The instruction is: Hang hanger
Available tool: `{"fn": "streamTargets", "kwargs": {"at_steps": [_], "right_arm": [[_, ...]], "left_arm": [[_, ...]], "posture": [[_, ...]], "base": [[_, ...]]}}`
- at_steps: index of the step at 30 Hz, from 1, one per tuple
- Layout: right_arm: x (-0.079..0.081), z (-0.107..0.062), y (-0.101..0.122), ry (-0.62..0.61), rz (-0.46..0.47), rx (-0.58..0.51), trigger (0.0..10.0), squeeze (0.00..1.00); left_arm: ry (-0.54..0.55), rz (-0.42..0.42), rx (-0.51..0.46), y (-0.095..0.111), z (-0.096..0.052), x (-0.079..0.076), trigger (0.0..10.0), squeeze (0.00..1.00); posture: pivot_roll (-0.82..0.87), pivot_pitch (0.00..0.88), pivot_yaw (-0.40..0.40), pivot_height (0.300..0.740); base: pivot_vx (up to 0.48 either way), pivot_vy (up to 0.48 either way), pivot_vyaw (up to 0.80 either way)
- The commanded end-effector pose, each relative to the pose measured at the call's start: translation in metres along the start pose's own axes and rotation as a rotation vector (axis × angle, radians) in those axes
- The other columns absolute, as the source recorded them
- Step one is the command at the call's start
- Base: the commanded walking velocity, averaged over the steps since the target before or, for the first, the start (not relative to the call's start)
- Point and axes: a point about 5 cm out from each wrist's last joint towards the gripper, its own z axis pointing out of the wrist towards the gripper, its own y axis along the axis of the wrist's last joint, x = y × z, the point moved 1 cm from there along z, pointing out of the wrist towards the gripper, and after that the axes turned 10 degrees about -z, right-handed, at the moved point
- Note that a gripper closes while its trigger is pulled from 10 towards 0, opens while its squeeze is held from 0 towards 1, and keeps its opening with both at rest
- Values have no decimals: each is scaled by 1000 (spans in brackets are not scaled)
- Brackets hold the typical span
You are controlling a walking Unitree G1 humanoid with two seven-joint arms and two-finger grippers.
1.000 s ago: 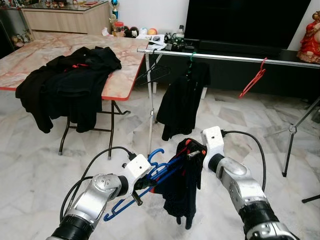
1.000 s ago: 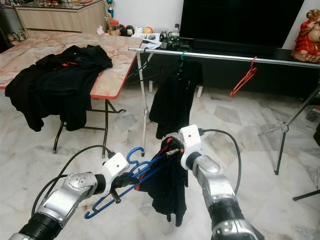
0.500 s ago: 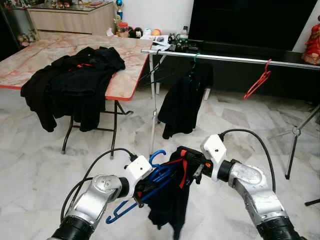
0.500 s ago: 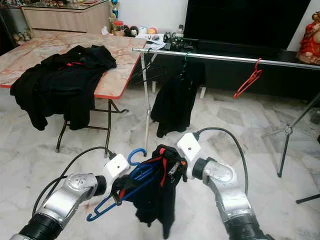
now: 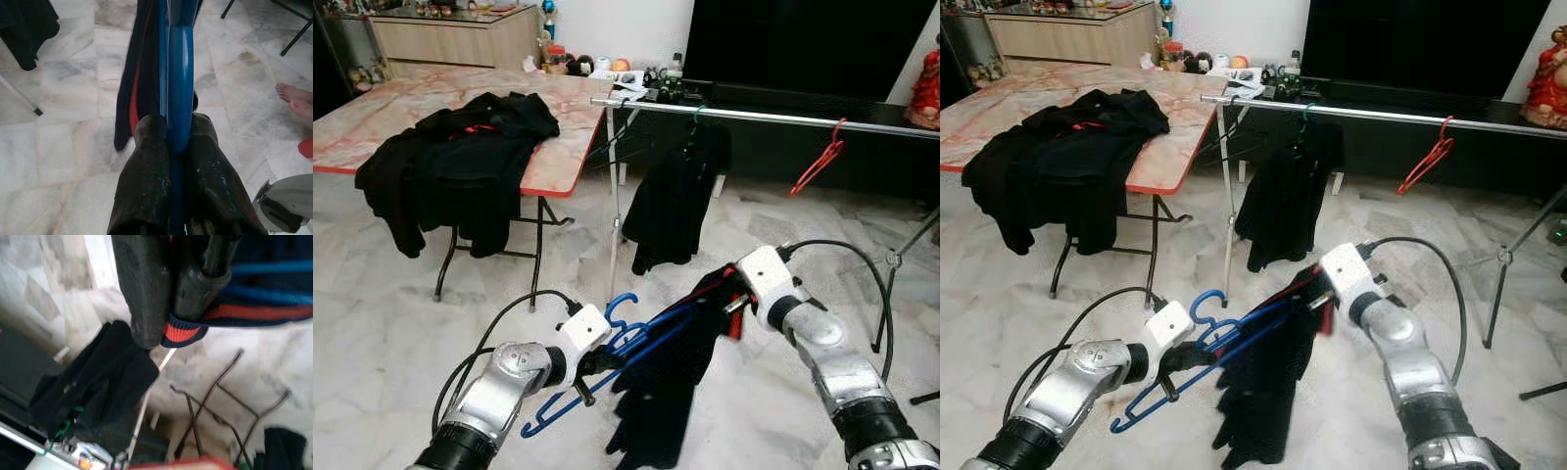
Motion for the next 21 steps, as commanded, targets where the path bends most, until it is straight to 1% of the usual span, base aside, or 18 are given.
{"fn": "streamTargets", "kwargs": {"at_steps": [1,2,5,6,7,9,11,12,15,18,19,21], "right_arm": [[5,1,16,51,-6,-97,10000,0],[15,1,19,131,-10,-133,10000,0],[34,-4,20,282,-42,-174,10000,0],[38,-5,18,316,-50,-172,10000,0],[40,-5,17,332,-53,-170,10000,0],[41,-4,9,332,-56,-125,10000,0],[42,-5,7,343,-47,-121,10000,0],[46,-9,9,388,-35,-145,10000,0],[55,-17,12,477,-25,-188,10000,0],[62,-25,10,547,-42,-197,10000,0],[67,-30,7,590,-57,-191,10000,0],[68,-31,7,604,-62,-189,10000,0]], "left_arm": [[-17,1,-34,6,0,-3,10000,0],[-27,0,-36,7,0,-4,10000,0],[-39,-5,-52,9,0,-6,10000,0],[-33,-7,-60,10,0,-6,10000,0],[-28,-9,-65,10,0,-5,10000,0],[12,-16,-91,15,0,-1,10000,0],[46,-25,-112,18,-1,4,10000,0],[74,-33,-138,22,-2,7,10000,0],[94,-54,-173,25,-2,11,10000,0],[104,-71,-201,29,-3,12,10000,0],[107,-84,-217,31,-2,12,10000,0],[108,-87,-222,32,-2,11,10000,0]], "posture": [[56,0,-65,740],[55,0,-64,740],[56,0,-64,740],[57,0,-65,740],[58,0,-66,740],[58,0,-66,740],[60,0,-65,740],[59,0,-65,740],[54,0,-64,740],[54,0,-64,740],[54,0,-64,740],[53,0,-63,740]], "base": [[0,0,0],[0,0,0],[0,0,0],[0,0,0],[0,0,0],[0,0,0],[0,0,0],[0,0,0],[0,0,0],[0,0,0],[0,0,0],[0,0,0]]}}
